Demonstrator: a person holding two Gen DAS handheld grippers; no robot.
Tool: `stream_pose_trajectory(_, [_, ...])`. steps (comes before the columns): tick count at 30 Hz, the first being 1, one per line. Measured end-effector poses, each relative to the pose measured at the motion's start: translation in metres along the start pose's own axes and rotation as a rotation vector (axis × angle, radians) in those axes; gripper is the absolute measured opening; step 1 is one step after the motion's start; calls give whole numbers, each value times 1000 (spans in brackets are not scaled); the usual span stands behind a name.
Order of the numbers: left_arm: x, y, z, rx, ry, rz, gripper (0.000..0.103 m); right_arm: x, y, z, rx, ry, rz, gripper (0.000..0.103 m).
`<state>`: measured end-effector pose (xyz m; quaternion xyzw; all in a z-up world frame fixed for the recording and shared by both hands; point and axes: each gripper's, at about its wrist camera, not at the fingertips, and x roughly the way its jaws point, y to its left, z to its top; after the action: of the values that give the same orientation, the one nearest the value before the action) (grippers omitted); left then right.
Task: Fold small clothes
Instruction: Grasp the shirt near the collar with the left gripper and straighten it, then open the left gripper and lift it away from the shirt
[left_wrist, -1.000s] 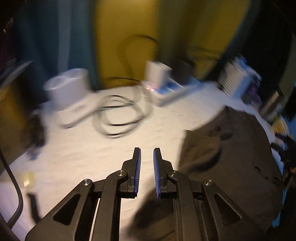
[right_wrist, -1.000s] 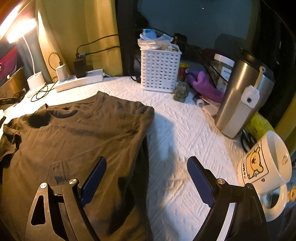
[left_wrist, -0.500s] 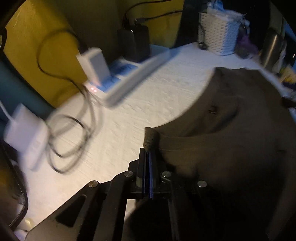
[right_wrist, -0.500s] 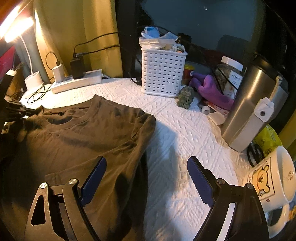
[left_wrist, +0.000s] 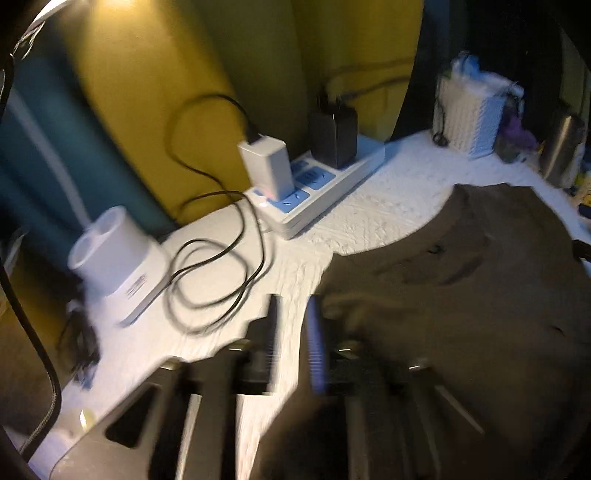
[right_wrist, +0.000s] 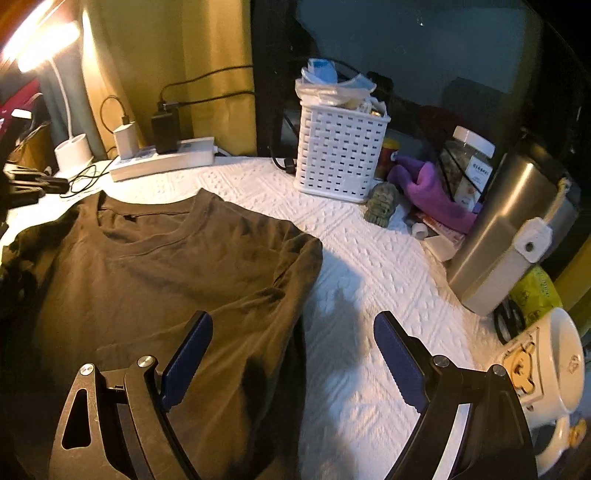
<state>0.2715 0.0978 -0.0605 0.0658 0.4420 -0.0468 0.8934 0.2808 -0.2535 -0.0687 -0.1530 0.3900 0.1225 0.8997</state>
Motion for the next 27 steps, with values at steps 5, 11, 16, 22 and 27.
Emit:
stream_pose_trajectory(5, [-61,5,-49,-45,-37,-19,41,-27,5,-16,-12,-15,-14,90])
stream_pose_trajectory(11, [-99,0,-100,-101,-47,-32,41,-66,8,-38,-3,-42,-34,90])
stream_pose_trajectory(16, [-119,-10,-128,-136,-71,-51,43,-97,12,-55,11,-65,-38,90])
stream_pose_trajectory(22, [-143,-20,-155,-159,-94,-85,52,-127,21,-87,38,-63,-29,90])
stream_pose_trajectory(27, [-161,-23,-171,-168,-112,-73,56,-141,28,-112,81,-51,-3,90])
